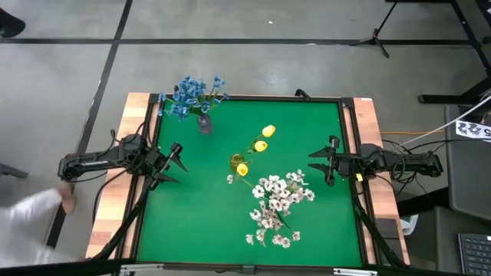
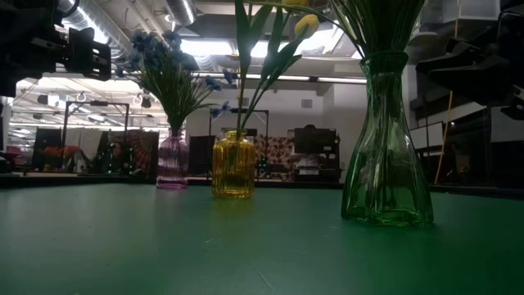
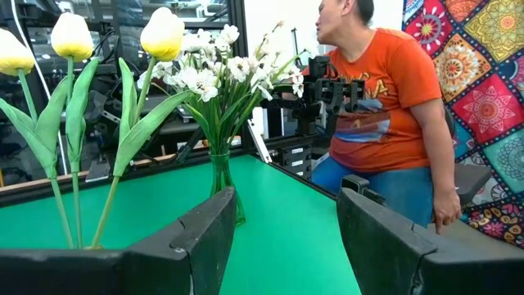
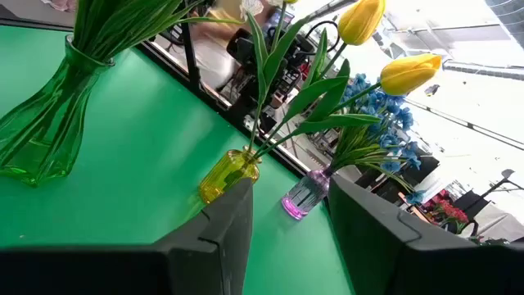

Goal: Sort flowers into vase by color
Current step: Return to Home Position

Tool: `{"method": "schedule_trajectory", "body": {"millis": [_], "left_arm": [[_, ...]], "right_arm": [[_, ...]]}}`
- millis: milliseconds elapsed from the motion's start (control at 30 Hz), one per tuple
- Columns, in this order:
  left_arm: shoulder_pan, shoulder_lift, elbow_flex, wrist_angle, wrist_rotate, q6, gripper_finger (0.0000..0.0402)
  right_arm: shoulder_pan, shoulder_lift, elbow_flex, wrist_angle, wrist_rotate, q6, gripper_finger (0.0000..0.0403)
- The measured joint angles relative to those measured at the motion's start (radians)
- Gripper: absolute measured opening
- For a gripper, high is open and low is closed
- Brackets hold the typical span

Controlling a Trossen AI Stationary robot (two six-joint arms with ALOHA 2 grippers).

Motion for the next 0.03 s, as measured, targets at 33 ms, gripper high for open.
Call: {"method": "schedule_trajectory", "body": {"millis": [33], "left_arm": [[0.000,0.000,0.000,0.000,0.000,0.000,0.0210]], "right_arm": [[0.000,0.000,0.000,0.000,0.000,0.000,0.0161]]}}
